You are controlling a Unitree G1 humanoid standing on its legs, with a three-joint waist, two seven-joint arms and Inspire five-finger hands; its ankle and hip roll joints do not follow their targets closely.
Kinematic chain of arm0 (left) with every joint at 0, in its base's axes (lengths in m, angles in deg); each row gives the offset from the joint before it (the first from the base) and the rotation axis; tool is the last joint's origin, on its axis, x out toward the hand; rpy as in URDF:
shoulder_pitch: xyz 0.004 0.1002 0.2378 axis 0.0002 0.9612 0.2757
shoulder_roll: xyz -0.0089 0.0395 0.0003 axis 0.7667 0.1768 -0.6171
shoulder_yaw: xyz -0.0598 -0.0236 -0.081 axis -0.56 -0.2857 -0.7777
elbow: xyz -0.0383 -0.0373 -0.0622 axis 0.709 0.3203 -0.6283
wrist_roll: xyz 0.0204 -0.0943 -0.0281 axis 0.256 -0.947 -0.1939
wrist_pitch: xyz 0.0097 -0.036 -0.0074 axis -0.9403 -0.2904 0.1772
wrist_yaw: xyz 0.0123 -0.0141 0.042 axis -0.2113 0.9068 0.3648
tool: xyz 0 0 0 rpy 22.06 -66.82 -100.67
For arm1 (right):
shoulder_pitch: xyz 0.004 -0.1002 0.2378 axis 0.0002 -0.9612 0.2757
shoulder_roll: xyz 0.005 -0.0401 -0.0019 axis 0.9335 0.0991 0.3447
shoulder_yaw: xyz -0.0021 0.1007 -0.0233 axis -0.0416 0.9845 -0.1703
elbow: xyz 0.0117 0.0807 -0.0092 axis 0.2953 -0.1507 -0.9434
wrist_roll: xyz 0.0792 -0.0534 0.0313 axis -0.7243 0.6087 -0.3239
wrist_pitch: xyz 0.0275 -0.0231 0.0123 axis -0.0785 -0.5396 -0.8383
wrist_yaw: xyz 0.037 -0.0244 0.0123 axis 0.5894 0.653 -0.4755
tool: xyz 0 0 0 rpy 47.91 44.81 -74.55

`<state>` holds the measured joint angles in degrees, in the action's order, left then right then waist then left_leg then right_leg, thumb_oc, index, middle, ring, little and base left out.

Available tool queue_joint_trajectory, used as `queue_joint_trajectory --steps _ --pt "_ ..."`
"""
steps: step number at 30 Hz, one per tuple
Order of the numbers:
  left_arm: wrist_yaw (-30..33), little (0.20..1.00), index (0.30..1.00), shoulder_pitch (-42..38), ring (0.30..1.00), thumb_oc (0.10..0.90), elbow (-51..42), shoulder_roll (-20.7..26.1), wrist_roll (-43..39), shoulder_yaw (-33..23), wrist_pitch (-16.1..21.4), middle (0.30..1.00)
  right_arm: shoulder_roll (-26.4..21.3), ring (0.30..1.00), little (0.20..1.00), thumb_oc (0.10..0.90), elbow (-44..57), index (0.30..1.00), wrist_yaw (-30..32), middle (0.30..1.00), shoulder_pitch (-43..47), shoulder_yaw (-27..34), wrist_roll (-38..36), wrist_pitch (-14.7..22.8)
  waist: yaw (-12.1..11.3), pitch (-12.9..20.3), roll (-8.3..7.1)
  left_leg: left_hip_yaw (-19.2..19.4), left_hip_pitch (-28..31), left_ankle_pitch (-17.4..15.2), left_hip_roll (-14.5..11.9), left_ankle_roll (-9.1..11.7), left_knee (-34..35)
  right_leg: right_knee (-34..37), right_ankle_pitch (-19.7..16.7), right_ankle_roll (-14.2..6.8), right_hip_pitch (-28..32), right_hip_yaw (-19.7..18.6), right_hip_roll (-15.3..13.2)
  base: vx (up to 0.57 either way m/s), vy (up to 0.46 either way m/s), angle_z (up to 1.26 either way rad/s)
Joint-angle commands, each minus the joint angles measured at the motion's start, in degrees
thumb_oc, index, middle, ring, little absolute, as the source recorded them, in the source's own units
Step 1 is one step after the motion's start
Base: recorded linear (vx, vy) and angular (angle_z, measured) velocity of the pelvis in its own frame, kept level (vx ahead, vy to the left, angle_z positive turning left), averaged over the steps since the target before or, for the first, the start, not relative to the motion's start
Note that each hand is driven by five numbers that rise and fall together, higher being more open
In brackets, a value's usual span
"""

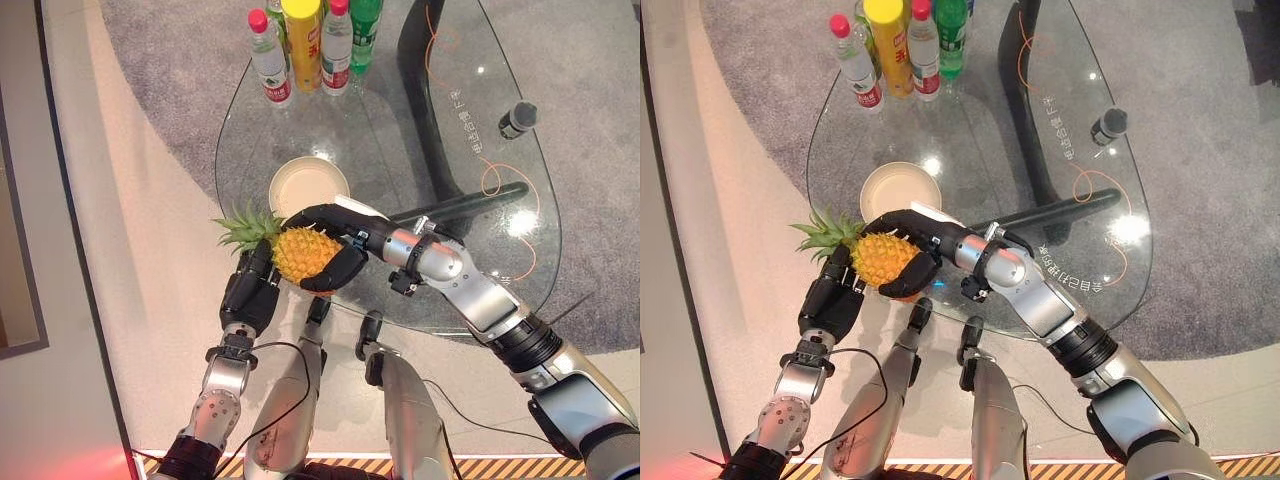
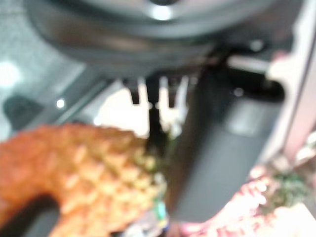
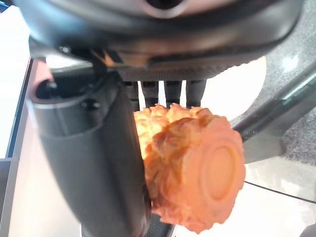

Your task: Pick up the fruit to the plate

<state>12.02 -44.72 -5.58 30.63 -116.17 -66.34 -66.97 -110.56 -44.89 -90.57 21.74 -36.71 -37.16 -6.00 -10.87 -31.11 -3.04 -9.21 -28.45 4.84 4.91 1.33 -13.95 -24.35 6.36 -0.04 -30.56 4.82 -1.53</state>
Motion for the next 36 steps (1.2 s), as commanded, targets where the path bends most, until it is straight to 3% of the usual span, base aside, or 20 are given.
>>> queue_joint_trajectory --steps 1,6,15,17,18,36 --pt "-8.5 0.9 0.9 -12.1 0.9 0.8 -10.2 -2.5 9.2 2.7 0.1 0.9 11.8 0.3 0.2 0.1 12.0 0.3 -10.9 0.3 2.6 -11.3 -8.7 10.0 -0.6 1.3 -1.77 -1.1 -0.4 -6.1 4.3 -4.3 -4.7 6.8 -5.9 -1.8 3.3 1.9 1.6 0.01 -0.027 0.03" --pt "-10.1 0.9 0.9 -12.8 0.9 0.8 -11.0 -2.2 12.1 3.3 1.2 0.9 12.7 0.3 0.2 0.1 12.1 0.3 -12.8 0.3 2.9 -11.6 -9.6 8.3 -0.8 1.3 -1.8 -1.5 -0.1 -5.9 4.3 -4.4 -4.0 7.4 -6.0 -1.7 3.6 2.1 1.6 0.01 -0.004 0.09" --pt "-16.1 0.9 0.9 -13.4 0.9 0.8 -13.8 -3.9 5.9 3.5 3.2 0.9 16.6 0.3 0.2 0.1 10.6 0.3 -13.3 0.3 2.4 -12.0 -9.6 7.9 -1.7 1.3 -3.04 -2.2 0.4 -6.4 4.4 -4.6 -3.4 8.7 -6.5 -1.9 4.5 2.8 1.6 0.01 -0.023 0.0" --pt "-16.2 0.571 0.618 -13.5 0.618 0.471 -14.1 -4.0 7.0 3.5 4.2 0.618 16.8 0.3 0.2 0.1 10.4 0.3 -13.1 0.3 2.4 -12.1 -9.6 8.3 -1.8 1.3 -3.42 -2.4 0.2 -6.6 4.4 -4.6 -3.5 8.9 -6.6 -2.0 4.6 3.0 1.7 0.01 -0.053 -0.02" --pt "-16.2 0.2 0.3 -13.8 0.3 0.1 -14.2 -3.8 6.8 3.5 4.5 0.3 16.9 0.3 0.2 0.1 10.7 0.3 -12.9 0.3 2.4 -12.0 -9.7 8.3 -1.8 1.3 -3.66 -2.6 0.3 -6.6 4.4 -4.7 -3.4 9.0 -6.7 -2.1 4.7 3.0 1.6 0.01 -0.047 0.01" --pt "-15.9 0.2 0.3 -13.0 0.3 0.1 -13.5 -3.4 7.7 2.5 3.4 0.3 17.3 0.3 0.2 0.1 10.2 0.3 -11.7 0.3 2.3 -11.7 -9.6 8.7 -2.7 1.3 -4.96 -4.1 0.5 -6.7 4.5 -4.7 -2.7 10.7 -7.4 -2.1 5.7 3.8 1.7 0.0 -0.009 0.03"
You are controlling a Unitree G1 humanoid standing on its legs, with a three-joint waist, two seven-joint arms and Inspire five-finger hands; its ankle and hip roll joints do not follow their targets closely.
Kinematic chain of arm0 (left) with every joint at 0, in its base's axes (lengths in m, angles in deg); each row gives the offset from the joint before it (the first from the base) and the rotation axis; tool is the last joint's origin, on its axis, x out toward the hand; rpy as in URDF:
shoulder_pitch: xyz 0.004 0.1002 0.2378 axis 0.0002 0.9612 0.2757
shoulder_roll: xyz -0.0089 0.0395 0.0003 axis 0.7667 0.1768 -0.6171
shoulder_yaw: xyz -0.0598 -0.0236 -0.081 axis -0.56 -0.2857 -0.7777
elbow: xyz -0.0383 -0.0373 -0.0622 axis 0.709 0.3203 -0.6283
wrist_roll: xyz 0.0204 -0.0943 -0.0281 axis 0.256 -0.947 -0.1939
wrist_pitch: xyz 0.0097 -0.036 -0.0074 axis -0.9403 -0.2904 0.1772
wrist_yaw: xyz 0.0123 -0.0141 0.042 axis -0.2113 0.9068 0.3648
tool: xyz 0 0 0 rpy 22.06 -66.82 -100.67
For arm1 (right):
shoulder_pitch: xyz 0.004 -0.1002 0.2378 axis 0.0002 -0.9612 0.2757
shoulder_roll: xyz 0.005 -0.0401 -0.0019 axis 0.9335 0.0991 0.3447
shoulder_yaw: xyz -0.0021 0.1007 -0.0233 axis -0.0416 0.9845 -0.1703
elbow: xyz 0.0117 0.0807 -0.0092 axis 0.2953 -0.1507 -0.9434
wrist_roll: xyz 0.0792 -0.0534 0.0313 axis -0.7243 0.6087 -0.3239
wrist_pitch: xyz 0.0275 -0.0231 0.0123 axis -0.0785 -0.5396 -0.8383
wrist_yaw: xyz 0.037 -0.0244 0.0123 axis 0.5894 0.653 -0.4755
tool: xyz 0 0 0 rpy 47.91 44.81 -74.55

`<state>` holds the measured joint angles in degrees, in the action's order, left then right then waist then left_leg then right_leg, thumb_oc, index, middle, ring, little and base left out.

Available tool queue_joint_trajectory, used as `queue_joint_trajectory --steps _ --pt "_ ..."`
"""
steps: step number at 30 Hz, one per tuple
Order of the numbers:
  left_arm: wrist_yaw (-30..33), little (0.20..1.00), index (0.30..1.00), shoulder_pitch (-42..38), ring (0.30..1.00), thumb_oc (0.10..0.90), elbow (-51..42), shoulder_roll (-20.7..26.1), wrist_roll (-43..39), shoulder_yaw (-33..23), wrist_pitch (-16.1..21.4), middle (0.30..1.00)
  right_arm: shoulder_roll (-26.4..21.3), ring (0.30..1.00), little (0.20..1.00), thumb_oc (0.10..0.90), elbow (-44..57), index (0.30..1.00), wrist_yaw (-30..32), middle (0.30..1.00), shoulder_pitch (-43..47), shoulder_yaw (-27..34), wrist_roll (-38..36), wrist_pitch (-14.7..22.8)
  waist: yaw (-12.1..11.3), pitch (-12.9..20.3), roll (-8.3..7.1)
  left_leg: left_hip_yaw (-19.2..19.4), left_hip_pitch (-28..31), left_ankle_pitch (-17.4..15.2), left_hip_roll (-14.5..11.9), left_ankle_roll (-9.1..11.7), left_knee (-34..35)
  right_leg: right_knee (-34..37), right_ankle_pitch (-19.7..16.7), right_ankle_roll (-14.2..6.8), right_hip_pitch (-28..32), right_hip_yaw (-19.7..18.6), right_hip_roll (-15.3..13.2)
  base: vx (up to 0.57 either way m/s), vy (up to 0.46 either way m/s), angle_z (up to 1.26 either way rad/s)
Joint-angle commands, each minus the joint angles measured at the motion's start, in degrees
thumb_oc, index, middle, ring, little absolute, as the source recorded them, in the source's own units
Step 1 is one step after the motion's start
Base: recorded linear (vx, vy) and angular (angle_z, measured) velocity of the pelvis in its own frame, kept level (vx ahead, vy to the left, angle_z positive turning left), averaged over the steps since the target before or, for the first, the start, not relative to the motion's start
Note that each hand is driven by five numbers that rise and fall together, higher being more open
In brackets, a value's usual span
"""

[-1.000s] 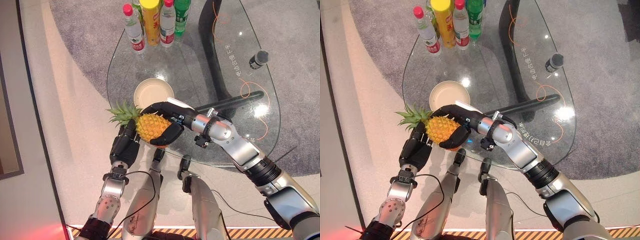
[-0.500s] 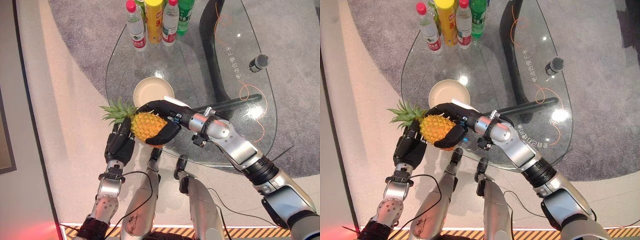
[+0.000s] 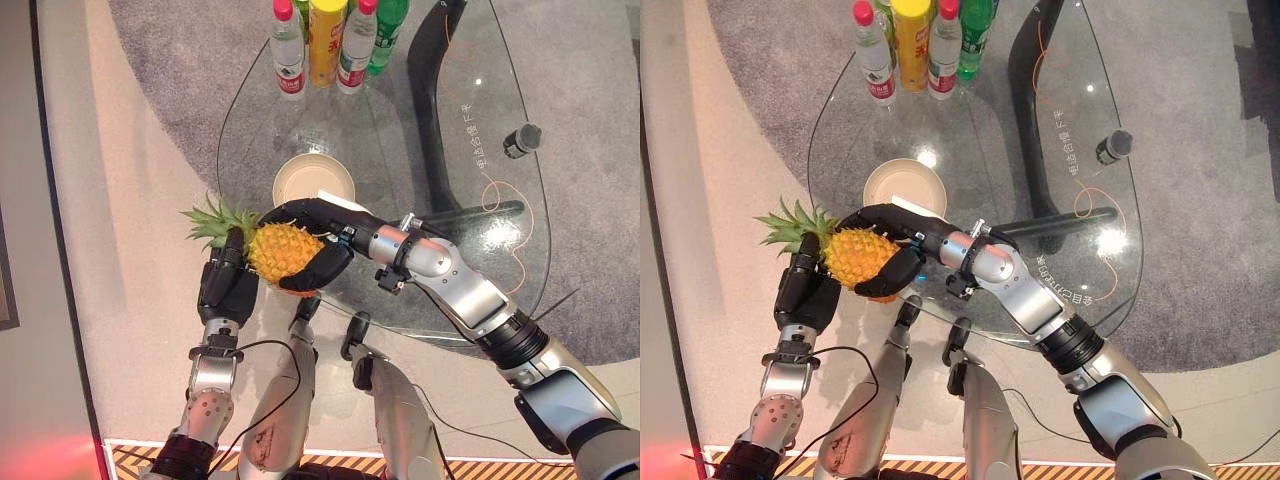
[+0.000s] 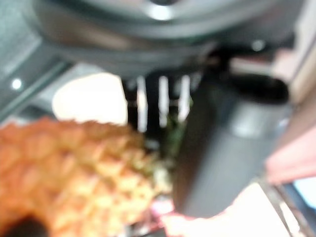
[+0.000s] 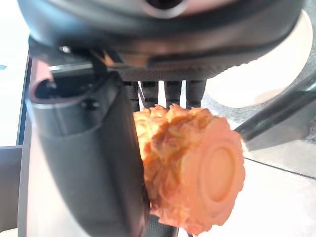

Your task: Pick up the fruit to the plate

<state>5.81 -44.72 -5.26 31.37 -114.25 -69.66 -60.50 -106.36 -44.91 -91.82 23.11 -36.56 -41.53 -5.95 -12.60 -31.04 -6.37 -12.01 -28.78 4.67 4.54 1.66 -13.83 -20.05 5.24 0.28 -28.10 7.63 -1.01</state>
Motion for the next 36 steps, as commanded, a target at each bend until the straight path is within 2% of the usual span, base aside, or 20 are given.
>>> queue_joint_trajectory --steps 1,13,19,21,22,23,28,36 --pt "-9.8 0.2 0.3 -13.0 0.3 0.1 -13.7 -4.1 5.8 5.8 -3.1 0.3 13.3 0.3 0.2 0.1 10.1 0.3 -10.4 0.3 0.9 -11.9 -5.1 8.7 -1.0 1.2 -1.69 -1.4 0.8 -6.6 4.9 -5.0 -2.8 6.5 -6.3 -2.5 3.3 1.1 1.1 0.0 0.0 0.0" --pt "-9.8 0.2 0.3 -13.0 0.3 0.1 -13.7 -3.7 5.6 5.6 -3.1 0.3 13.1 0.3 0.2 0.1 10.4 0.3 -7.6 0.3 0.6 -11.6 -4.9 8.2 -0.9 1.2 -2.06 -1.6 0.8 -6.9 5.0 -5.2 -2.9 6.9 -6.6 -2.7 3.5 1.0 1.1 0.0 0.0 0.0" --pt "-10.2 0.2 0.3 -12.8 0.3 0.1 -13.5 -3.7 5.3 5.0 -3.1 0.3 12.6 0.3 0.2 0.1 9.9 0.3 -3.2 0.3 -0.3 -10.6 -5.2 8.7 -0.6 1.2 -2.65 -1.6 1.0 -7.1 5.0 -5.4 -2.9 7.3 -6.9 -2.9 3.7 0.6 1.2 0.0 0.0 0.0" --pt "-9.9 0.2 0.3 -12.8 0.3 0.1 -13.7 -3.6 5.5 4.9 -2.9 0.3 12.6 0.3 0.2 0.1 9.8 0.3 1.2 0.3 -0.9 -10.5 -6.3 8.1 -0.5 1.2 -2.82 -1.6 1.1 -7.3 5.0 -5.5 -2.9 7.3 -6.8 -3.0 3.9 0.4 1.3 0.0 0.0 0.0" --pt "-9.9 0.2 0.3 -12.7 0.3 0.1 -13.7 -3.6 5.4 4.9 -2.6 0.3 12.7 0.58 0.527 0.427 9.3 0.58 2.6 0.58 -1.0 -10.3 -6.1 8.3 -0.4 1.2 -2.89 -1.5 1.2 -7.4 5.0 -5.5 -3.0 7.2 -6.9 -3.0 3.9 0.3 1.3 0.0 0.0 0.0" --pt "-10.0 0.2 0.3 -12.8 0.3 0.1 -13.5 -3.7 5.5 4.8 -2.5 0.3 12.7 0.9 0.9 0.8 8.8 0.9 4.1 0.9 -1.1 -9.9 -5.8 8.0 -0.3 1.2 -2.93 -1.4 1.2 -7.4 4.9 -5.6 -3.0 7.2 -6.9 -3.0 3.8 0.1 1.3 0.0 0.0 0.0" --pt "-9.5 0.2 0.3 -13.0 0.3 0.1 -13.7 -3.4 5.3 4.4 -1.6 0.3 11.8 0.9 0.9 0.8 7.6 0.9 10.7 0.9 -3.0 -7.9 -5.4 8.5 0.8 1.2 -2.95 -0.7 1.3 -7.7 4.7 -5.9 -2.9 7.1 -7.1 -3.3 3.5 -0.8 1.3 -0.01 0.045 -0.02" --pt "-10.2 0.2 0.3 -13.1 0.3 0.1 -13.0 -2.7 4.5 3.7 -0.4 0.3 10.6 0.9 0.9 0.8 8.4 0.9 11.9 0.9 -5.3 -5.9 -4.8 9.9 2.0 1.2 -3.45 0.7 0.8 -8.1 4.4 -6.4 -3.2 6.8 -7.6 -3.9 2.7 -1.6 1.3 -0.01 0.026 -0.02"
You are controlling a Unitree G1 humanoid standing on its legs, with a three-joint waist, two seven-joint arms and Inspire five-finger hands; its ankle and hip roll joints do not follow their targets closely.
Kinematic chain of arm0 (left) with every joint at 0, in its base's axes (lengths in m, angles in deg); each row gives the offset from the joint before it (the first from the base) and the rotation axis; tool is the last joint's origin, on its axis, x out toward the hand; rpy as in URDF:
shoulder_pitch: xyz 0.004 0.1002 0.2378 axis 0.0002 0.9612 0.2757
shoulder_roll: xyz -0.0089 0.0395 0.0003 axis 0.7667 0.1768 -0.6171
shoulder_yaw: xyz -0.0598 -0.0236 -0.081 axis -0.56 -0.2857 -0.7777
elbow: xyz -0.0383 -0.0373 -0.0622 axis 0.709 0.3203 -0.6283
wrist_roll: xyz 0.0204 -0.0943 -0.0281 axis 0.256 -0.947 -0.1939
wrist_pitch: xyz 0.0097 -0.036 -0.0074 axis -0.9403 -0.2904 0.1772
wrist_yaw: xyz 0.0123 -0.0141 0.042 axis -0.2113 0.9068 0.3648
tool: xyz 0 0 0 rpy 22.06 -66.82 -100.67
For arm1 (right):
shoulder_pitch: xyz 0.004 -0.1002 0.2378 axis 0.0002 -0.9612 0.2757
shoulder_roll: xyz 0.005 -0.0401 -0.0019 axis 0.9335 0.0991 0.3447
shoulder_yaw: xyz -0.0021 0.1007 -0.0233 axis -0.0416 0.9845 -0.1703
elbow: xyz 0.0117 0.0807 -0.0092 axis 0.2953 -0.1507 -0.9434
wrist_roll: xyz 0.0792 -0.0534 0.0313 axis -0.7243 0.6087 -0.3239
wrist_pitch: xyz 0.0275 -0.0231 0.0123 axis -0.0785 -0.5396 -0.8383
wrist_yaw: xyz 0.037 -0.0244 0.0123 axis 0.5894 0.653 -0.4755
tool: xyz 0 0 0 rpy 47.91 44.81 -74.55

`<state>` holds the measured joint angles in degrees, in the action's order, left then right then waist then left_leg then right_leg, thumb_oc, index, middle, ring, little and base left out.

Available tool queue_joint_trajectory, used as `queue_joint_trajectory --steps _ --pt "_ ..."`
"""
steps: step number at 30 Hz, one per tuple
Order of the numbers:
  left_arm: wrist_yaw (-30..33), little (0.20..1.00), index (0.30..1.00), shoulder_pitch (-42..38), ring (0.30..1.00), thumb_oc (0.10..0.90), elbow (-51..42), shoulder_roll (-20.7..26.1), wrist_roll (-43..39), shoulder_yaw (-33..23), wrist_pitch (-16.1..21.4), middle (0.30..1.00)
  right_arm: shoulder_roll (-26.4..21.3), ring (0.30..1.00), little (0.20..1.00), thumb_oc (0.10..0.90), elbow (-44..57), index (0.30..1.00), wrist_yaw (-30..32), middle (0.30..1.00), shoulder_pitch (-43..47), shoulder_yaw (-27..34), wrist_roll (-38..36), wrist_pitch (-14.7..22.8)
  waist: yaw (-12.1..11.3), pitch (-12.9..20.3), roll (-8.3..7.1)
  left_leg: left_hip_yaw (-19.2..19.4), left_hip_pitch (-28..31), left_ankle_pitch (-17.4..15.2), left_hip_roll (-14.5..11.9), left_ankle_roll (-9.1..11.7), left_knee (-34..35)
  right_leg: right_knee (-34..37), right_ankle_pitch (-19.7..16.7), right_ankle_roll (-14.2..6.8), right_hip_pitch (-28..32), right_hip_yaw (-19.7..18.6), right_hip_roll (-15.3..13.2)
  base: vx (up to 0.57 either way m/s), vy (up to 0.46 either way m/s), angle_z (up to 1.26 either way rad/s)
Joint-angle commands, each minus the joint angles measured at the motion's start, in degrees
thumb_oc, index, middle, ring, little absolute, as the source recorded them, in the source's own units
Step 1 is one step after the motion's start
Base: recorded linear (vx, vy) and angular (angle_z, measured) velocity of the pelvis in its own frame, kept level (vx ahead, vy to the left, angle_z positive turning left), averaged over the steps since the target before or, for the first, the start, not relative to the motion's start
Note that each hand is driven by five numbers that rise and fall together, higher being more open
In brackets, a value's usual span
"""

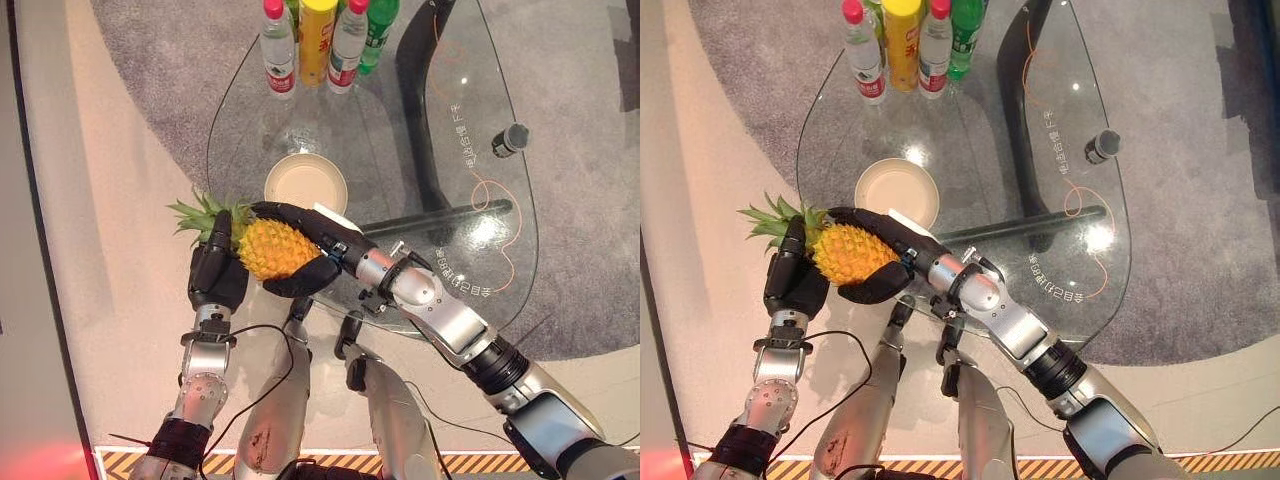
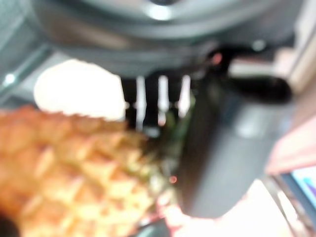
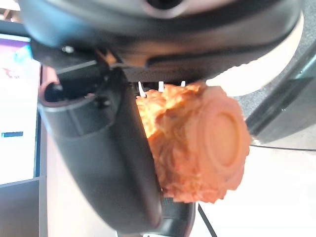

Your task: Pick up the fruit to the plate

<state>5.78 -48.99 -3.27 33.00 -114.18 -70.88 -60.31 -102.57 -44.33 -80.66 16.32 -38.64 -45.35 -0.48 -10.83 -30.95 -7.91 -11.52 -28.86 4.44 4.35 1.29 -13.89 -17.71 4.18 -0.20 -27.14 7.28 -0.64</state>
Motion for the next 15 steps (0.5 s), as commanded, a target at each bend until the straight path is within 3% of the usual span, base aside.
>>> queue_joint_trajectory --steps 1,15 --pt "-10.2 0.2 0.3 -8.9 0.3 0.1 -15.0 -4.3 4.5 4.8 -0.6 0.3 6.8 0.9 0.9 0.8 8.0 0.9 1.0 0.9 1.3 -3.7 -0.7 4.4 0.4 1.2 -2.0 0.3 0.9 -7.9 4.6 -6.1 -3.2 4.5 -6.5 -3.5 1.7 -1.3 0.9 0.0 0.0 0.0" --pt "-10.0 0.2 0.3 -8.4 0.3 0.1 -14.6 -3.3 4.7 3.2 1.0 0.3 3.9 0.9 0.9 0.8 10.4 0.9 8.7 0.9 -2.6 1.6 4.5 5.0 2.3 1.2 -2.88 2.0 0.3 -9.3 4.1 -6.8 -4.5 3.9 -7.0 -4.5 1.0 -2.6 0.8 0.0 0.015 -0.05"
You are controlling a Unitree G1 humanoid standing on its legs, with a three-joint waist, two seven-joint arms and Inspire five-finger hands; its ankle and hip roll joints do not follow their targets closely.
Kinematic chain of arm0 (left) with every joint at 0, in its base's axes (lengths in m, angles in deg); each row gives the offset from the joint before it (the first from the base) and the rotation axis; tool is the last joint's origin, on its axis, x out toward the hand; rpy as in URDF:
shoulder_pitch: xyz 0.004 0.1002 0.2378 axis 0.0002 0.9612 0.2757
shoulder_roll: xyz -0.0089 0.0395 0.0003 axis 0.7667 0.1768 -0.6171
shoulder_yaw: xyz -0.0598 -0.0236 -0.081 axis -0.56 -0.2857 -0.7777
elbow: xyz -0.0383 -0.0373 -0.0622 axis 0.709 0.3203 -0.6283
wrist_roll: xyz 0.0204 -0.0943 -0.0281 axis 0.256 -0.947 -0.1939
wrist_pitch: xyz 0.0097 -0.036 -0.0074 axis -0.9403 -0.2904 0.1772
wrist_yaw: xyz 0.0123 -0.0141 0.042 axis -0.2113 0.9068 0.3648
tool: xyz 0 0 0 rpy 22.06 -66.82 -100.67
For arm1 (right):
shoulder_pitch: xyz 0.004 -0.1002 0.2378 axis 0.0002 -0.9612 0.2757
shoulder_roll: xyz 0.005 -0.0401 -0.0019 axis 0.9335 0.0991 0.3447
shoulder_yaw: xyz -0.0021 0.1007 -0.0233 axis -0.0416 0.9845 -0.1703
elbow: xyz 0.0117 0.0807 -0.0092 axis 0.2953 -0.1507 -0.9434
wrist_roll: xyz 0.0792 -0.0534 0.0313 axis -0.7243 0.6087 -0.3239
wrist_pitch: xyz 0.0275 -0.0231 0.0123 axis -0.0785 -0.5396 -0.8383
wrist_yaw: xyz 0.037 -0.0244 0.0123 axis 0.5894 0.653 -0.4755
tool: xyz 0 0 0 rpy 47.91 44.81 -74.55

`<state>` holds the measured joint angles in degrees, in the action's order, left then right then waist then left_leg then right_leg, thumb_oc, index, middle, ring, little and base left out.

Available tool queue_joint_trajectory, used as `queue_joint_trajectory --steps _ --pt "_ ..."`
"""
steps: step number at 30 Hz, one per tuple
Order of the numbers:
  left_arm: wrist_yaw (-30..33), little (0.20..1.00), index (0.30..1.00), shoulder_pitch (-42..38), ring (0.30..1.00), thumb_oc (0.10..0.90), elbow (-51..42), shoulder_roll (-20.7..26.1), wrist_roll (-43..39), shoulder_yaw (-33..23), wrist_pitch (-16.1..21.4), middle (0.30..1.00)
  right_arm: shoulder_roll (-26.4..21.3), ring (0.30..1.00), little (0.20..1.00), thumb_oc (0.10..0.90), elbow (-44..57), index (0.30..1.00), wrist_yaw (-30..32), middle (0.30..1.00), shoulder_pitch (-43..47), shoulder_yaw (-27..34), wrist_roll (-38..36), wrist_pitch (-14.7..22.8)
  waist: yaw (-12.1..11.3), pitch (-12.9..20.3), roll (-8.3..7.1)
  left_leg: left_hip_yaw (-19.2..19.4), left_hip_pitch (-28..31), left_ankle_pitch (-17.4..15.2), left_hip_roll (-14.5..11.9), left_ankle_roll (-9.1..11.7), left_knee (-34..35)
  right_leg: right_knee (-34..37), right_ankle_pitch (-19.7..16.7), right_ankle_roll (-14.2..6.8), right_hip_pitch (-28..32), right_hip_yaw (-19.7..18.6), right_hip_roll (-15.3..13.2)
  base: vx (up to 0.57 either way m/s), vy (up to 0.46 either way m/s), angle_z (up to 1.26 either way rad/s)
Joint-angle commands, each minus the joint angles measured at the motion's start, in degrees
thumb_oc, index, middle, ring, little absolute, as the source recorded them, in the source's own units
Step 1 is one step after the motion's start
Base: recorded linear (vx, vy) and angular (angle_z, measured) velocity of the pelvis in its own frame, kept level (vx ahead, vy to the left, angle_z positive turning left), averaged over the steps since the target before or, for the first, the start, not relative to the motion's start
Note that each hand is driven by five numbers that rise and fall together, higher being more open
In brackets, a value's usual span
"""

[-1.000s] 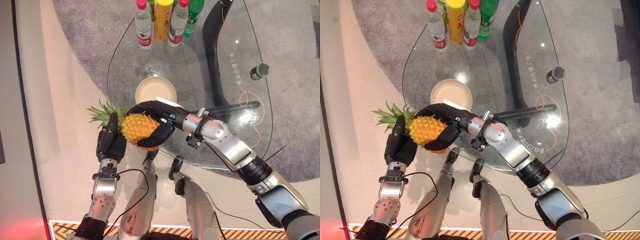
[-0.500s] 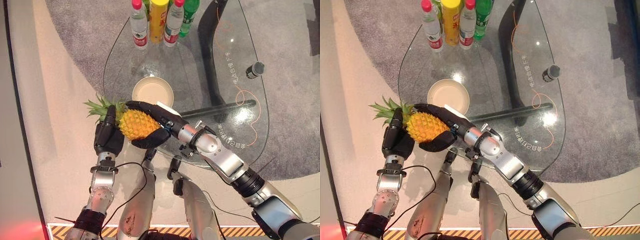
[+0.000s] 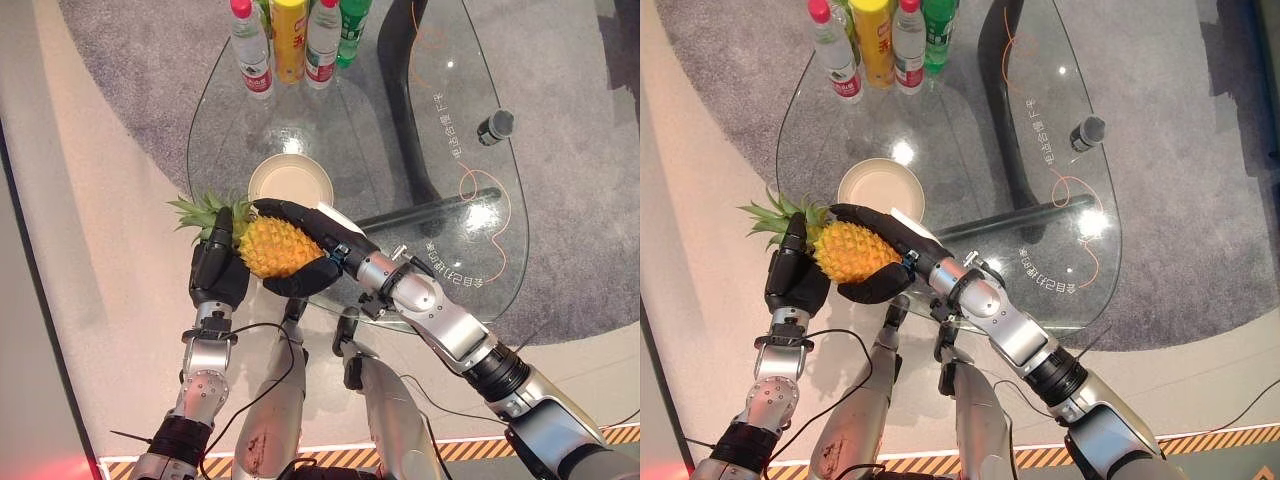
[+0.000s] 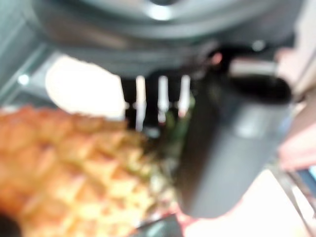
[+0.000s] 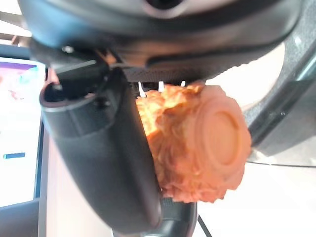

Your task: Pick up the fruit to the plate

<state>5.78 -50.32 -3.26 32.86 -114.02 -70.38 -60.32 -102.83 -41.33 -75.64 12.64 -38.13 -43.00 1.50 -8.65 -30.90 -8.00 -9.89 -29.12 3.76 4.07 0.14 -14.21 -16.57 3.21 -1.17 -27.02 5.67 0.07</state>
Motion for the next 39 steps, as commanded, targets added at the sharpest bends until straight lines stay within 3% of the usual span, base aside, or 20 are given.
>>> queue_joint_trajectory --steps 1,12,27,34,39 --pt "-10.0 0.2 0.3 -6.9 0.3 0.1 -14.7 -2.9 4.6 2.4 1.4 0.3 3.4 0.9 0.9 0.8 7.9 0.9 4.6 0.9 0.2 2.1 2.6 3.3 0.4 1.1 -2.88 0.7 0.5 -8.7 4.3 -5.7 -4.3 2.7 -6.1 -3.6 0.8 -1.1 0.2 0.0 0.0 0.0" --pt "-10.1 0.2 0.3 -5.0 0.3 0.1 -13.8 -0.5 4.5 -1.0 4.2 0.3 -2.1 0.9 0.9 0.8 11.0 0.9 8.3 0.9 -8.1 11.1 6.7 5.7 2.8 1.1 -3.47 2.8 0.3 -9.3 3.2 -6.1 -4.7 2.2 -6.2 -4.2 0.1 -1.8 0.5 -0.01 0.008 -0.08" --pt "-9.9 0.2 0.3 -5.1 0.3 0.1 -11.1 1.1 5.4 -4.0 8.5 0.3 -5.0 0.9 0.9 0.8 12.2 0.9 8.7 0.9 -13.9 16.8 6.5 6.6 4.4 1.1 -3.03 4.3 0.4 -9.0 2.2 -5.6 -4.6 1.3 -5.1 -3.6 0.0 -1.3 0.6 0.0 -0.004 -0.07" --pt "-8.6 0.2 0.3 -6.1 0.3 0.1 -9.9 1.7 8.6 -5.3 14.4 0.3 -6.3 0.9 0.9 0.8 12.9 0.9 7.3 0.9 -14.8 18.0 5.8 6.1 5.0 1.1 -2.6 4.5 0.4 -8.4 1.9 -4.9 -4.2 1.0 -4.3 -3.0 -0.1 -1.1 0.6 0.0 0.001 -0.01" --pt "-3.4 0.2 0.3 -8.1 0.3 0.1 -9.8 3.2 15.7 -7.0 23.2 0.3 -6.9 0.9 0.9 0.8 13.6 0.9 6.5 0.9 -14.7 17.8 5.3 4.6 5.1 1.1 -2.2 4.4 -0.1 -7.9 1.9 -4.4 -4.3 0.4 -3.5 -2.3 -0.5 -1.0 0.6 0.01 0.003 -0.04"
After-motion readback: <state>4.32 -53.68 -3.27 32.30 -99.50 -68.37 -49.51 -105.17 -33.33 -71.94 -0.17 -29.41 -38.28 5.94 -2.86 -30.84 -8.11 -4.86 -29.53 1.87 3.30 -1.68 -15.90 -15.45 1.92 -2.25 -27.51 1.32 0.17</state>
